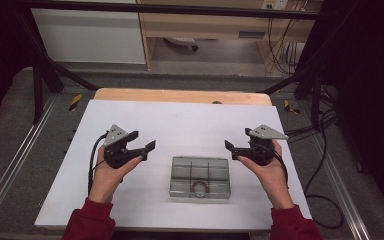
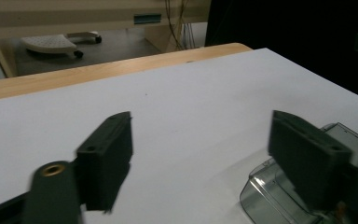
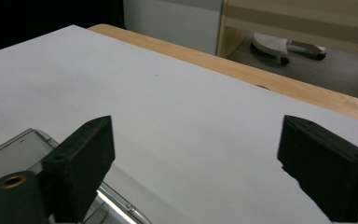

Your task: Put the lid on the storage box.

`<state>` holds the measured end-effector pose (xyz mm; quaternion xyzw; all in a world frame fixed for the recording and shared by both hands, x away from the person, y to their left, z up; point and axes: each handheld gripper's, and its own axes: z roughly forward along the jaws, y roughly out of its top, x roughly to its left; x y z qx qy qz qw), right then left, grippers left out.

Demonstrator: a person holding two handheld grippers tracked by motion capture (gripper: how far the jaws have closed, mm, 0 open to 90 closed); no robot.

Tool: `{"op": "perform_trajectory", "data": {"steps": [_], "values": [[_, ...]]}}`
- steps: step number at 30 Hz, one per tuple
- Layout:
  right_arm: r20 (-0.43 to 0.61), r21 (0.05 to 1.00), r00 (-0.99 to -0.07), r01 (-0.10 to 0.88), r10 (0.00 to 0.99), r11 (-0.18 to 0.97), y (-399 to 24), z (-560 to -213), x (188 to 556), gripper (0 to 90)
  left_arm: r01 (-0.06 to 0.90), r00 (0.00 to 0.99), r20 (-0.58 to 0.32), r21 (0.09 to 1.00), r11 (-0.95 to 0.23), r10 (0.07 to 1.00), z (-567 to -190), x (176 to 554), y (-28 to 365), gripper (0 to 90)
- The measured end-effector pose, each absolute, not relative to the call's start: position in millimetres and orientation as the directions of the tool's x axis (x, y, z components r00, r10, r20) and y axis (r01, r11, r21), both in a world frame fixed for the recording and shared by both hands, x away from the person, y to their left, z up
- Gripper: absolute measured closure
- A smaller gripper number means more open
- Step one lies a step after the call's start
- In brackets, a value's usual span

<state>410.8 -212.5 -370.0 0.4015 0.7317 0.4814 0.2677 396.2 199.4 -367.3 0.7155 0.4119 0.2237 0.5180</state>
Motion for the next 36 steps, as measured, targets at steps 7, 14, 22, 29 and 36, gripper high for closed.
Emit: {"op": "perform_trajectory", "data": {"steps": [7, 14, 22, 29, 36], "values": [[-0.006, 0.928, -0.521, 0.316, 0.853, 0.2, -210, -369, 409, 3.9, 0.368, 0.527, -0.127, 0.925, -0.091, 0.84, -368, 392, 210, 11.0], [-0.005, 0.931, -0.516, 0.311, 0.857, 0.192, -211, -367, 408, 2.6, 0.387, 0.526, -0.136, 0.917, -0.094, 0.84, -370, 389, 222, 7.0], [-0.003, 0.933, -0.522, 0.305, 0.853, 0.19, -212, -365, 405, 3.5, 0.377, 0.524, -0.127, 0.922, -0.095, 0.842, -367, 383, 231, 6.5], [-0.016, 0.941, -0.515, 0.281, 0.857, 0.187, -219, -357, 400, 3.0, 0.378, 0.506, -0.123, 0.921, -0.092, 0.854, -363, 378, 240, 6.5], [-0.018, 0.947, -0.494, 0.271, 0.869, 0.174, -231, -351, 394, 3.6, 0.372, 0.499, -0.126, 0.925, -0.08, 0.857, -361, 372, 250, 6.4]]}}
